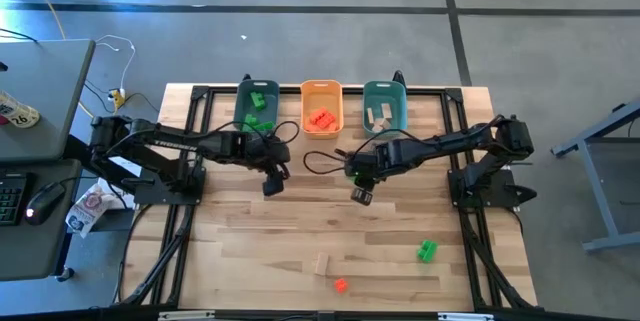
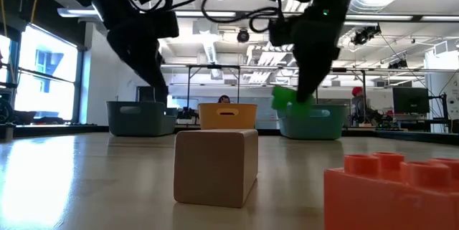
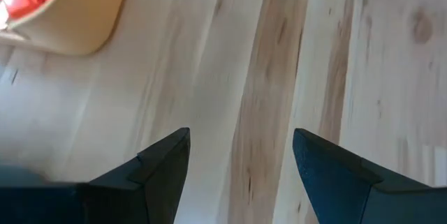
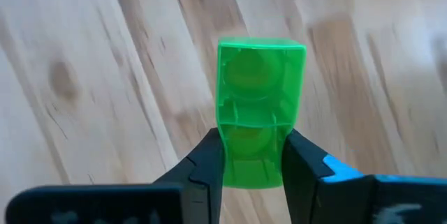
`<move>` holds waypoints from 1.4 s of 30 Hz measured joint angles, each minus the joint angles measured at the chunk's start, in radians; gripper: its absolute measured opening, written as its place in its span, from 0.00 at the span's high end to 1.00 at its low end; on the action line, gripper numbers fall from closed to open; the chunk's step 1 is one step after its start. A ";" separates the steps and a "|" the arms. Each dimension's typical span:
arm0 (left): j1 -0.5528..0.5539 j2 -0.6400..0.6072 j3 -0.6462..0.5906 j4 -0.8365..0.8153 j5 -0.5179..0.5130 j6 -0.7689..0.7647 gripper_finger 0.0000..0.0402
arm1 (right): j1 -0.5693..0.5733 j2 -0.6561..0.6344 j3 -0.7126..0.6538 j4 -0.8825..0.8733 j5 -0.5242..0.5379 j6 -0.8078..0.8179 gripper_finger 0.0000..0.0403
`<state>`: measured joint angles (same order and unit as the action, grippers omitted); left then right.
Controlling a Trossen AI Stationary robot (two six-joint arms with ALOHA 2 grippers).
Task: Sort & place blocks by color
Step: Put the green game piece into the dark blue bin
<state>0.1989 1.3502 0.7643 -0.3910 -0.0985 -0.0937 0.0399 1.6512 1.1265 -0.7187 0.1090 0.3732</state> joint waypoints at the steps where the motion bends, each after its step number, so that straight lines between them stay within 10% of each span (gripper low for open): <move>1: 0.006 0.000 0.000 0.010 0.013 0.005 0.40 | 0.000 0.000 0.002 0.023 0.005 -0.014 0.79; 17: -0.007 0.000 0.000 0.240 0.070 0.262 0.40 | 0.000 -0.001 0.005 0.341 -0.013 -0.128 0.79; 42: -0.063 0.000 0.000 0.438 0.136 0.126 0.40 | 0.005 -0.002 0.005 0.532 -0.102 -0.175 0.79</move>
<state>0.1360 1.3502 0.7643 0.0474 0.0370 0.0320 0.0450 1.6493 1.1316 -0.1863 0.0073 0.1977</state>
